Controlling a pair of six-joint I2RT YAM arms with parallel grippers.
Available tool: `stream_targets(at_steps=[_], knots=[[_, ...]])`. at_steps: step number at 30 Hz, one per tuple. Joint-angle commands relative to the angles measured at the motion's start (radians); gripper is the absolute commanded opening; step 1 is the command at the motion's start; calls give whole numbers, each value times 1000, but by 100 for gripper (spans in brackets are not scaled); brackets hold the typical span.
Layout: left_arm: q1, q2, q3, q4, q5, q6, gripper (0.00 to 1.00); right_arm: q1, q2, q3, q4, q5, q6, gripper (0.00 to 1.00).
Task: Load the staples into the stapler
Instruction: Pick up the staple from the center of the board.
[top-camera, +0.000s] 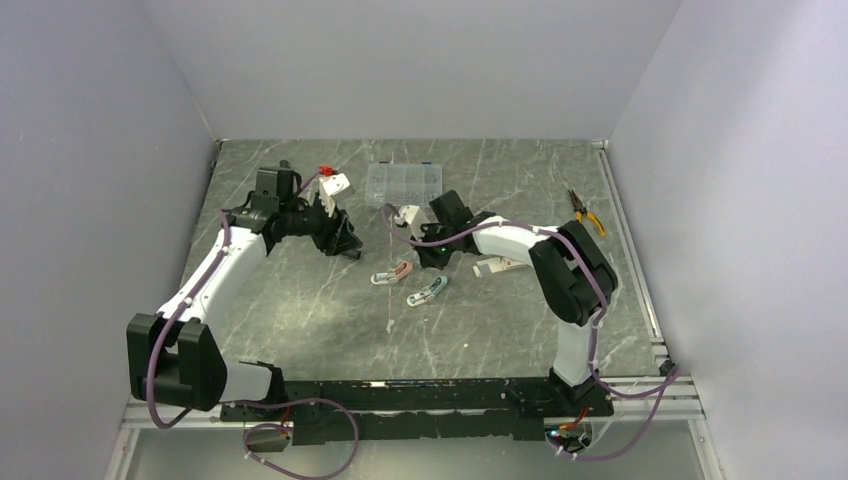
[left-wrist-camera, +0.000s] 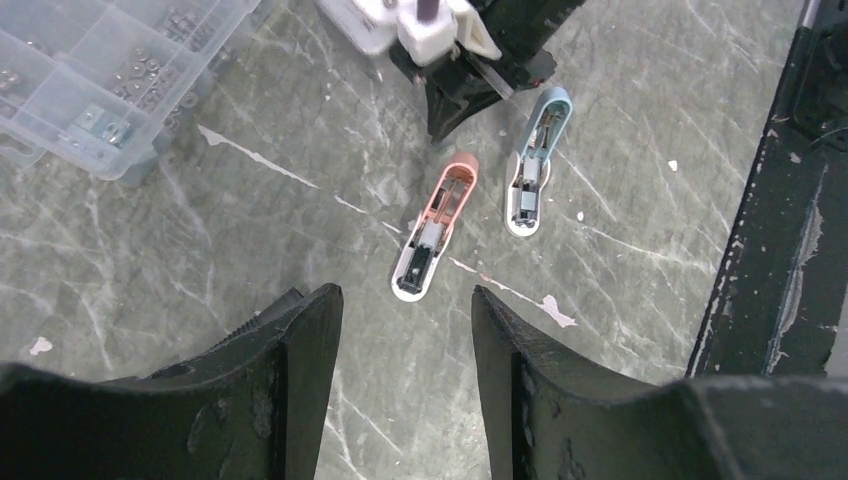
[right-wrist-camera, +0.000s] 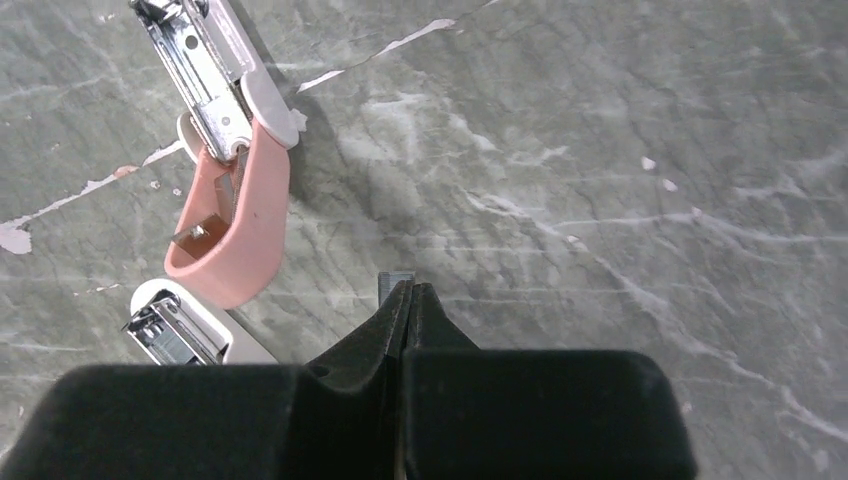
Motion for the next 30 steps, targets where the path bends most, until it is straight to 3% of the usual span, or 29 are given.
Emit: stream_targets(at_steps=[1, 9, 17, 22, 30], knots=[[5, 22, 40, 41, 81, -54, 56, -48, -105, 21, 10, -47, 63, 0], [-2, 82, 47, 229, 247, -225, 56, -135, -252, 1, 61, -228, 199, 0], [-94, 143, -16, 778, 361, -684, 55, -164, -378, 5, 278, -451, 487, 0], [-133, 200, -44, 1126, 393, -922, 56, -167, -373, 21, 314, -548, 569, 0], [-171, 210, -18, 1040, 426, -826, 51, -167, -399, -16, 329, -600, 550, 0]])
